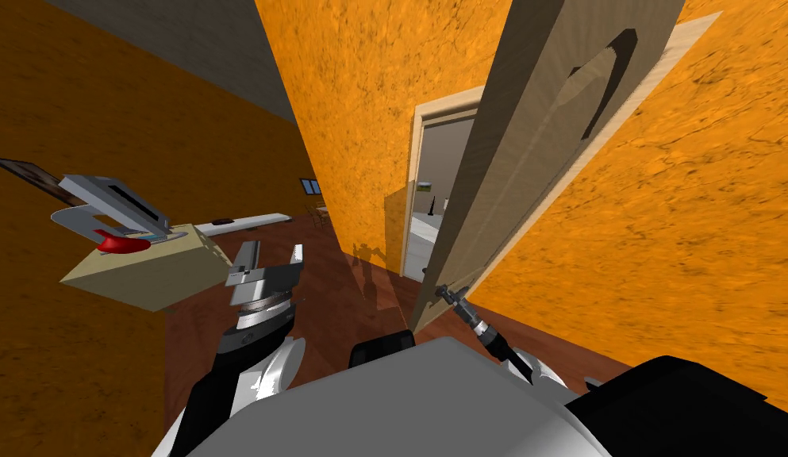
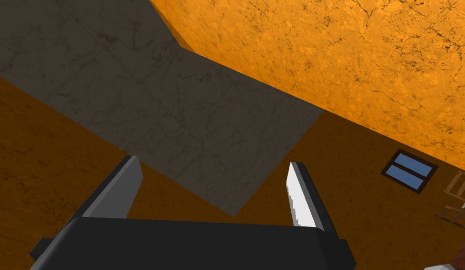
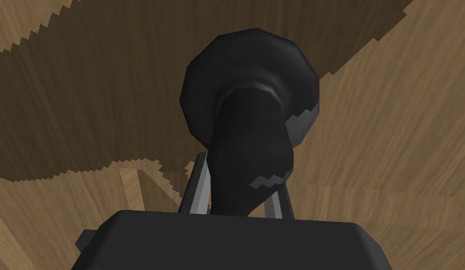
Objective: Pull the door open
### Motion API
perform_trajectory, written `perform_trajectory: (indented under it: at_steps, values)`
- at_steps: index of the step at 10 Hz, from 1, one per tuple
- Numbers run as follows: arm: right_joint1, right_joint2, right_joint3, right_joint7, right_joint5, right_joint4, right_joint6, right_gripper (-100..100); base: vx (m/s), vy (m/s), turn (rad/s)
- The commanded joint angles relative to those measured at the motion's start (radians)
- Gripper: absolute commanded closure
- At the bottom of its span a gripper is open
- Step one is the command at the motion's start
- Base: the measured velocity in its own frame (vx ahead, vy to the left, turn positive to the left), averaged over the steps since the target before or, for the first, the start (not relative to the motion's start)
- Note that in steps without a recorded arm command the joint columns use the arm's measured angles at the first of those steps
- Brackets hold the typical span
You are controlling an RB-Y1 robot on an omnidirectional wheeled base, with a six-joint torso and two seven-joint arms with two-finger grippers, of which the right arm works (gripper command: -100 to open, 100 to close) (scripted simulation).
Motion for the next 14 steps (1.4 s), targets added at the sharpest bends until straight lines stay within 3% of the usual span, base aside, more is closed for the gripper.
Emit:
perform_trajectory:
  at_steps: [1,3,4,8,14]
  values:
    - [0.021,-0.007,0.021,-0.001,0.003,0.014,-0.044,100,-0.054,-0.034,0.087]
    - [0.029,-0.011,0.029,-0.001,0.004,0.013,-0.058,100,-0.023,-0.008,0.01]
    - [0.01,-0.01,0.019,-0.003,0.001,0.016,-0.048,100,0.007,-0.004,0.027]
    - [0.037,0.002,0.034,-0.026,-0.019,0.099,-0.124,100,0.081,0.014,0.182]
    - [0.076,0.027,0.046,-0.044,-0.035,0.211,-0.247,100,-0.029,-0.033,0.165]
